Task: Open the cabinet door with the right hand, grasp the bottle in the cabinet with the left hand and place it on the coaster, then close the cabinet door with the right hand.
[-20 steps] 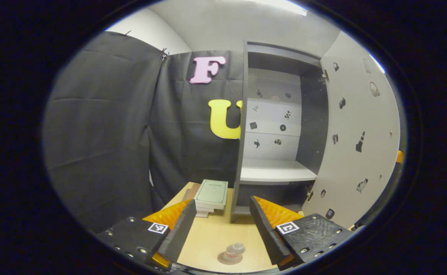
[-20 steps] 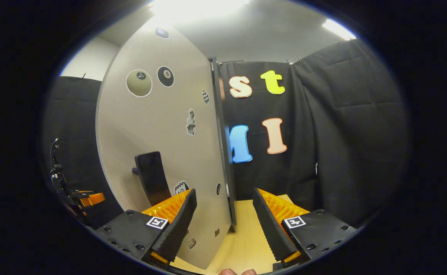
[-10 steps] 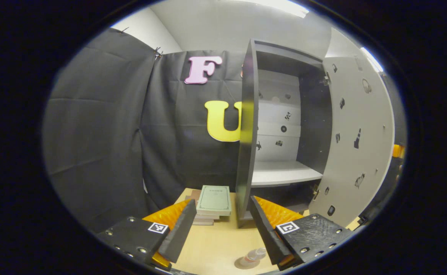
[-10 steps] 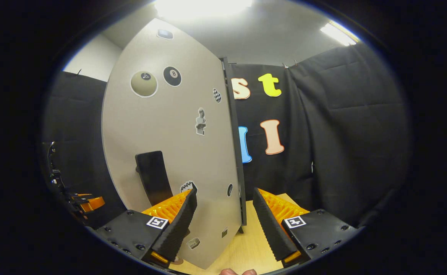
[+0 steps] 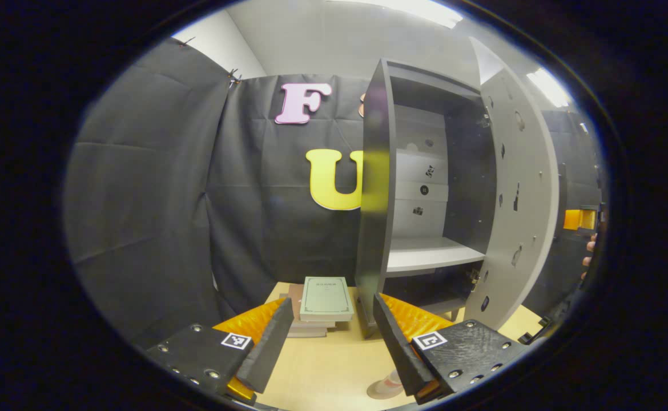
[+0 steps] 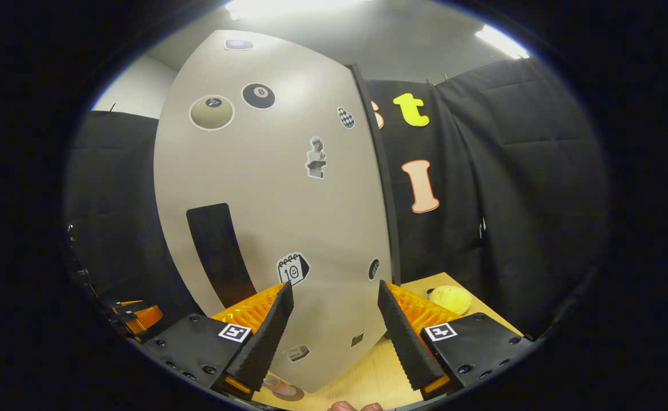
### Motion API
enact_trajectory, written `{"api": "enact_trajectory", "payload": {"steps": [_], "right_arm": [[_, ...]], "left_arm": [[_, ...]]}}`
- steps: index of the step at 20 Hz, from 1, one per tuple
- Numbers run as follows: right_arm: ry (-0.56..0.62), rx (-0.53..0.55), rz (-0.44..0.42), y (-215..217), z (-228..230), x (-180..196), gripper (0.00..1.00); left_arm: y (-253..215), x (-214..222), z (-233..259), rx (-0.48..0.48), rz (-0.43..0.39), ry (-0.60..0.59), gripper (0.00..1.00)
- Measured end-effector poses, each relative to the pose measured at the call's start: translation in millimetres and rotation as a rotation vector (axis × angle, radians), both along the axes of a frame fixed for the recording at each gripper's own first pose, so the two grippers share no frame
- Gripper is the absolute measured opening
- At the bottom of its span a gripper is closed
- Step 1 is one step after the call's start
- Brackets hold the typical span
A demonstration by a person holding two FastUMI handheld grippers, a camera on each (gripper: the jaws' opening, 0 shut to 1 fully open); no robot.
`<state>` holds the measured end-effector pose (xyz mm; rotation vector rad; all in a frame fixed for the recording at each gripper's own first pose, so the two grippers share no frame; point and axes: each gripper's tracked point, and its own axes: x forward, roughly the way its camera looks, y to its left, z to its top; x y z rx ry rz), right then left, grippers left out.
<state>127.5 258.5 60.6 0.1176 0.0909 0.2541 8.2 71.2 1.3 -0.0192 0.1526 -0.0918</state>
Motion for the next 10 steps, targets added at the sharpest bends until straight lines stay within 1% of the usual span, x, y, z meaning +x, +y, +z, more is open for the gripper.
{"api": "enact_trajectory", "payload": {"steps": [1, 2, 3, 4, 6, 8, 10], "right_arm": [[-0.001, -0.013, 0.008, 2.6, -0.3, 6.2, 0.90], [0.003, -0.026, 0.010, 3.9, -0.7, 11.5, 0.90], [0.006, -0.031, 0.019, 8.9, -0.6, 13.7, 0.90], [0.005, -0.029, 0.029, 11.4, 2.4, 16.7, 0.90], [-0.001, -0.025, 0.032, 11.0, 6.1, 20.0, 0.90], [-0.006, -0.030, 0.030, 8.3, 6.0, 15.3, 0.90], [-0.012, -0.046, 0.021, 2.9, 5.9, 14.5, 0.90]], "left_arm": [[5.7, -1.0, -5.7, -0.001, 0.006, 0.010, 0.87], [9.0, -1.1, -7.5, -0.003, 0.011, 0.015, 0.89], [13.3, -2.0, -11.2, -0.003, 0.016, 0.021, 0.85], [16.2, -4.8, -13.6, -0.003, 0.019, 0.027, 0.87], [22.8, -7.5, -19.5, 0.000, 0.027, 0.037, 0.87], [25.0, -8.5, -17.4, -0.005, 0.029, 0.035, 0.85], [28.4, -6.1, -18.4, 0.002, 0.042, 0.039, 0.87]]}}
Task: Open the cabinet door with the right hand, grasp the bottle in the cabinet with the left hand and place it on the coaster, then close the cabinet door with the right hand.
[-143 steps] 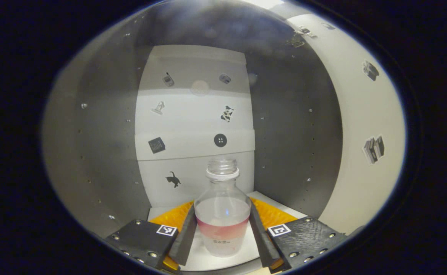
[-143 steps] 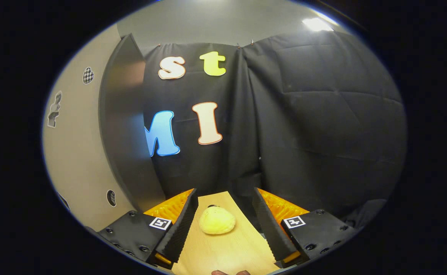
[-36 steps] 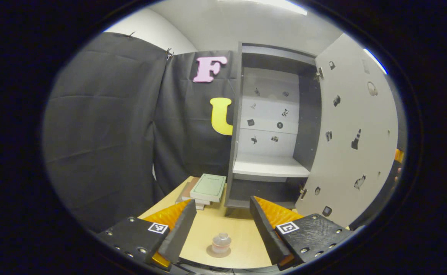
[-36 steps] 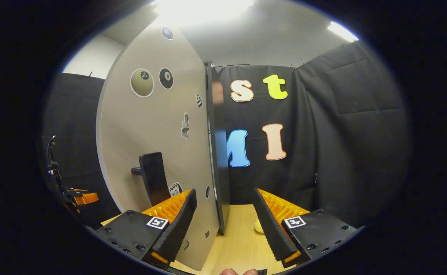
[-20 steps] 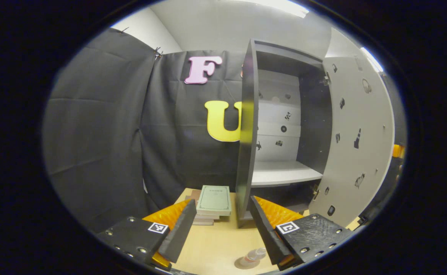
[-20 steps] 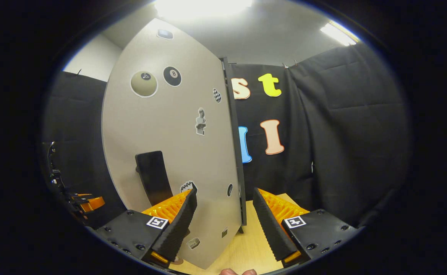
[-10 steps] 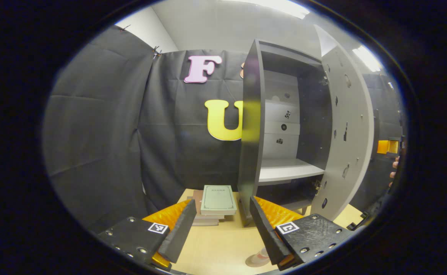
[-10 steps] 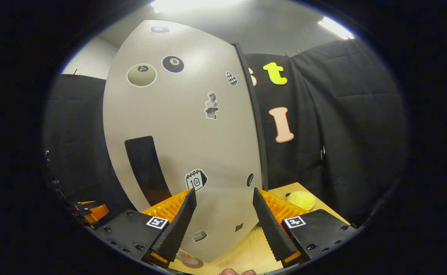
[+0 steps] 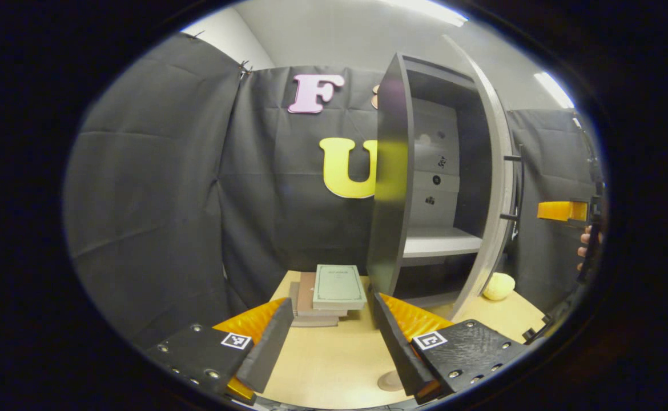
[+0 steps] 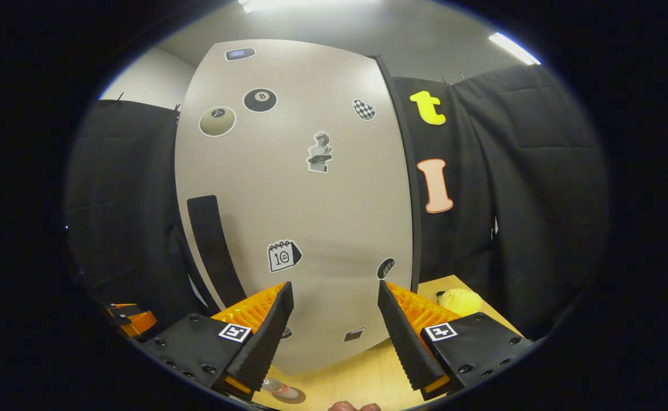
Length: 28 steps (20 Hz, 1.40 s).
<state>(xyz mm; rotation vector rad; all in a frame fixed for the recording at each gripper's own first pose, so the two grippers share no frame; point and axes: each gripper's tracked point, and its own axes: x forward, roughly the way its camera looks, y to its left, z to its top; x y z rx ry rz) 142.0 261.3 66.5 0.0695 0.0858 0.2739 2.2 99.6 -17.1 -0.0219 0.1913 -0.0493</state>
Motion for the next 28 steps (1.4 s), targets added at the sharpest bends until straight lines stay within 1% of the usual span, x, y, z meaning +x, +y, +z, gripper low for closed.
{"api": "enact_trajectory", "payload": {"steps": [1, 2, 3, 6, 9, 10, 12, 13, 14, 15, 16, 17, 18, 19, 20, 21, 22, 23, 25, 26, 28], "right_arm": [[0.002, -0.007, -0.001, -2.2, -1.2, 0.5, 0.90], [0.006, -0.010, -0.002, -3.2, -2.2, 0.9, 0.95], [0.009, -0.009, -0.003, -4.7, -3.1, 2.2, 0.90], [0.014, -0.004, -0.015, -16.8, -3.4, 0.8, 0.90], [0.014, -0.009, -0.034, -38.3, -3.3, -3.1, 0.90], [0.014, -0.011, -0.038, -46.6, -2.6, -4.2, 0.95], [0.005, -0.020, -0.043, -65.5, -1.5, -5.7, 0.95], [-0.001, -0.028, -0.047, -75.9, -1.7, -5.7, 0.90], [-0.011, -0.032, -0.041, -85.8, -0.9, -5.0, 0.90], [-0.014, -0.036, -0.030, -92.7, -1.6, -3.3, 0.90], [-0.009, -0.037, -0.013, -100.4, -4.5, -1.8, 0.95], [0.000, -0.039, 0.005, -108.1, -7.9, 1.6, 0.90], [0.016, -0.043, 0.019, -116.9, -11.2, 4.4, 0.90], [0.022, -0.047, 0.038, -124.8, -15.1, 7.1, 0.94], [0.019, -0.056, 0.044, -133.9, -14.5, 11.6, 0.90], [0.016, -0.063, 0.058, -142.8, -14.3, 14.4, 0.92], [0.008, -0.068, 0.077, -148.8, -12.4, 17.3, 0.96], [-0.005, -0.072, 0.097, -152.8, -10.6, 20.7, 0.96], [-0.048, -0.088, 0.134, -161.3, -4.5, 25.6, 0.96], [-0.068, -0.101, 0.159, -163.6, -2.0, 25.9, 0.96], [-0.099, -0.121, 0.198, -166.5, 1.9, 24.4, 0.96]], "left_arm": [[1.2, 1.6, -2.4, 0.010, 0.007, 0.006, 0.87], [-0.5, 2.4, -3.8, 0.015, 0.005, 0.009, 0.85], [-3.4, 4.5, -2.6, 0.016, 0.000, 0.009, 0.85], [-18.3, 6.4, 5.2, -0.007, -0.025, -0.004, 0.85], [-39.5, 7.7, 16.1, -0.015, -0.045, -0.022, 0.85], [-46.1, 10.4, 21.5, -0.010, -0.053, -0.034, 0.85], [-65.1, 15.6, 28.3, -0.013, -0.086, -0.060, 0.85], [-74.0, 17.9, 27.0, -0.019, -0.097, -0.068, 0.85], [-81.1, 18.3, 28.0, -0.030, -0.095, -0.072, 0.85], [-86.6, 18.2, 28.9, -0.042, -0.081, -0.078, 0.85], [-92.0, 17.2, 31.1, -0.057, -0.064, -0.082, 0.85], [-98.8, 15.8, 33.7, -0.070, -0.044, -0.082, 0.85], [-103.9, 12.4, 34.5, -0.079, -0.022, -0.077, 0.85], [-109.6, 9.9, 36.1, -0.084, -0.012, -0.082, 0.85], [-114.4, 7.6, 39.5, -0.088, 0.003, -0.092, 0.87], [-118.2, 6.0, 40.1, -0.099, 0.017, -0.098, 0.85], [-123.0, 2.8, 42.6, -0.115, 0.028, -0.108, 0.87], [-126.5, -0.8, 45.7, -0.131, 0.040, -0.115, 0.85], [-127.5, -7.1, 51.3, -0.146, 0.083, -0.127, 0.85], [-125.5, -11.6, 55.4, -0.139, 0.108, -0.135, 0.87], [-121.9, -17.5, 70.9, -0.111, 0.156, -0.174, 0.85]]}}
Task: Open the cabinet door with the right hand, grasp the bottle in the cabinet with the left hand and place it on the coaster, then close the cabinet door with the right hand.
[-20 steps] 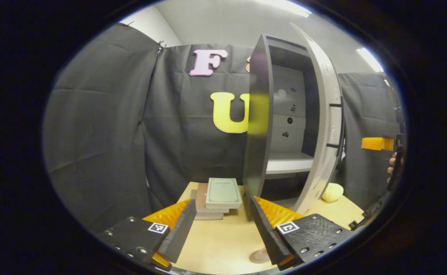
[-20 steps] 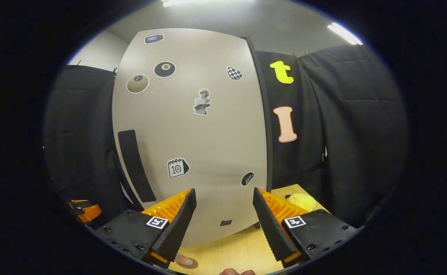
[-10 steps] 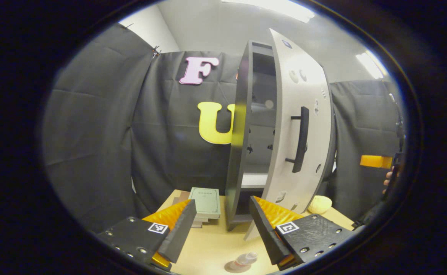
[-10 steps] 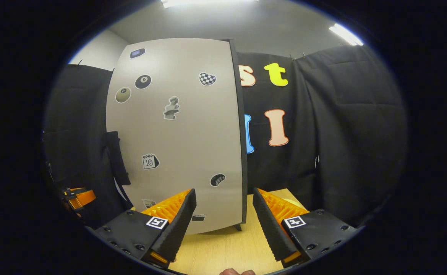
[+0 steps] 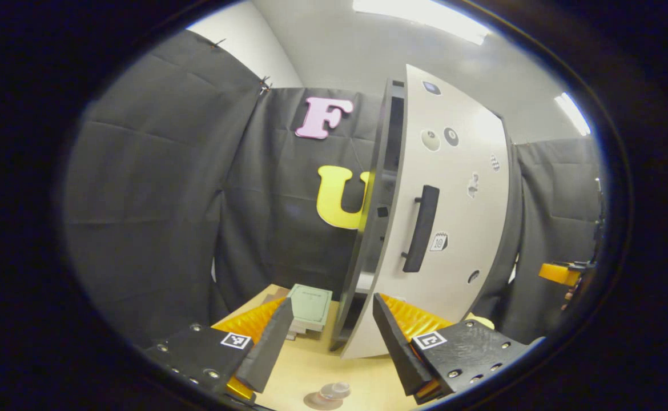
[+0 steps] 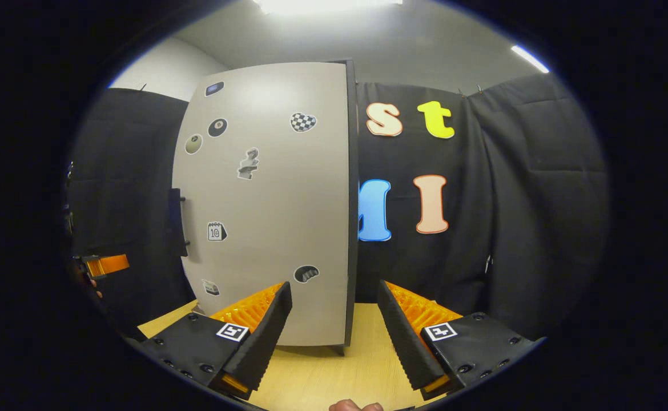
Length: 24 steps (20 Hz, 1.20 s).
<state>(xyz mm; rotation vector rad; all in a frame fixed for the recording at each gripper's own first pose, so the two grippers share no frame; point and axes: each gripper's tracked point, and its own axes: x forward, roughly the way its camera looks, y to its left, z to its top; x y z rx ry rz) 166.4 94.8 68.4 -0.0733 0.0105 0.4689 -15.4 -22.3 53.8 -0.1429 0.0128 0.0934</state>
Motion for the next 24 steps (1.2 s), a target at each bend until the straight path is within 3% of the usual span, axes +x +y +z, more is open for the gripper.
{"api": "enact_trajectory", "payload": {"steps": [1, 4, 9, 17, 24], "right_arm": [[-0.003, -0.002, 0.018, -0.3, 1.4, -2.5, 0.93], [0.022, 0.023, 0.076, 7.5, 5.6, -8.4, 0.96], [0.025, 0.070, 0.096, 18.3, 22.1, -14.8, 0.96], [-0.091, 0.011, 0.027, 27.7, 40.6, -22.7, 0.93], [-0.065, 0.000, -0.056, 22.1, 26.5, -21.4, 0.97]], "left_arm": [[-2.6, -3.1, 8.4, 0.011, 0.014, -0.007, 0.87], [-13.8, -11.8, 35.9, 0.058, 0.016, -0.035, 0.84], [-11.0, -22.3, 59.4, 0.171, 0.033, -0.026, 0.84], [-18.4, -7.1, 65.0, 0.106, -0.075, -0.050, 0.85], [-22.3, 2.7, 62.7, 0.065, -0.120, -0.071, 0.84]]}}
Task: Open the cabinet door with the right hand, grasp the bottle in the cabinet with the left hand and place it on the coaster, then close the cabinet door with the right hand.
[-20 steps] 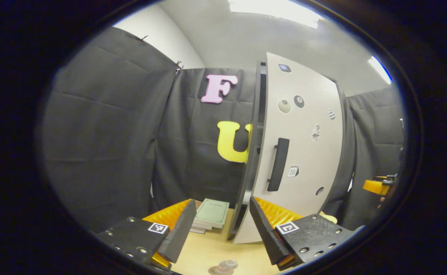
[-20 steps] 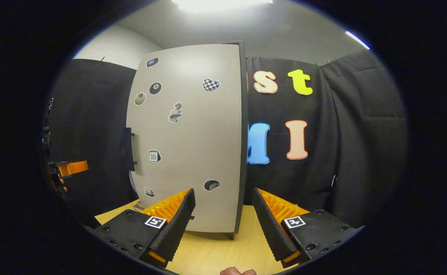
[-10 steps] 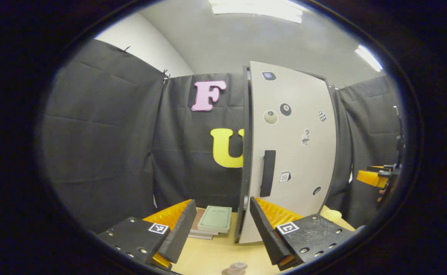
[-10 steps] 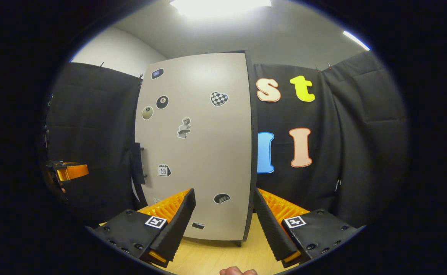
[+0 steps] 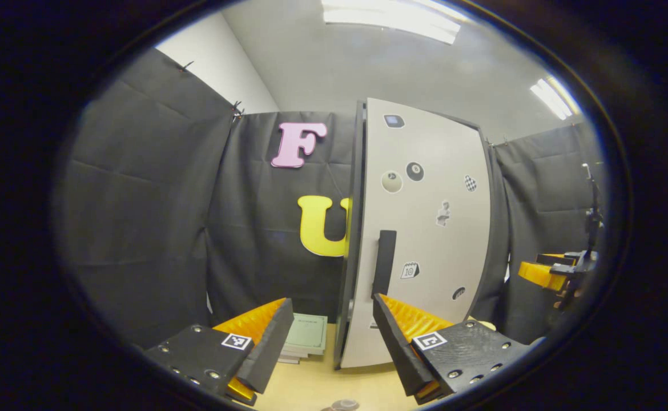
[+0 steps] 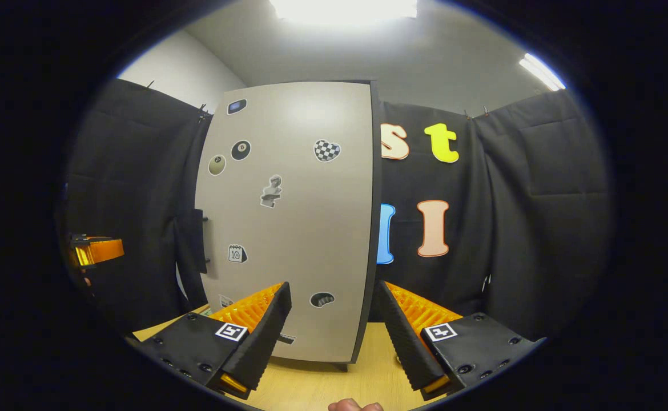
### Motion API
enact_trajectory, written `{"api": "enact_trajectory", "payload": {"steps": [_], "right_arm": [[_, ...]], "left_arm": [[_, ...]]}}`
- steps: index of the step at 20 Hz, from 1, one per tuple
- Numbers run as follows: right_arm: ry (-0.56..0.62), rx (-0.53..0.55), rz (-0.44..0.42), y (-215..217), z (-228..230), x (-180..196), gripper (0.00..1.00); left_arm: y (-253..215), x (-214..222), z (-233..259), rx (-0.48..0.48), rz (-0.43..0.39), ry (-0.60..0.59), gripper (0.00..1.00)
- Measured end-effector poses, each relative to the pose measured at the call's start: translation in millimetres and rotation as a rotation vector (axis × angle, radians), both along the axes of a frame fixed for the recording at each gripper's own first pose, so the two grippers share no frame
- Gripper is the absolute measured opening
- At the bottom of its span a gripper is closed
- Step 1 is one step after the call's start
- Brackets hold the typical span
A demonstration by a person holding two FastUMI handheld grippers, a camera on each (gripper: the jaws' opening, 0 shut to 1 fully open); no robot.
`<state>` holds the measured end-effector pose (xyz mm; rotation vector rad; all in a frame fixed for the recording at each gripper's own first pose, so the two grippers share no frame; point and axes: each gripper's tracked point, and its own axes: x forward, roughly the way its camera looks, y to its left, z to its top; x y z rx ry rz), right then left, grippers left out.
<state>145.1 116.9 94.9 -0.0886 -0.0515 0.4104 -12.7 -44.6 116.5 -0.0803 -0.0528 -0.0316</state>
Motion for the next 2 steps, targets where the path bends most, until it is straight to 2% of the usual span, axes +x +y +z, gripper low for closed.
{"api": "enact_trajectory", "payload": {"steps": [2], "right_arm": [[0.020, 0.003, -0.026, -2.4, -5.6, 2.6, 0.97]], "left_arm": [[2.0, 0.6, 4.8, -0.027, -0.005, -0.014, 0.85]]}}
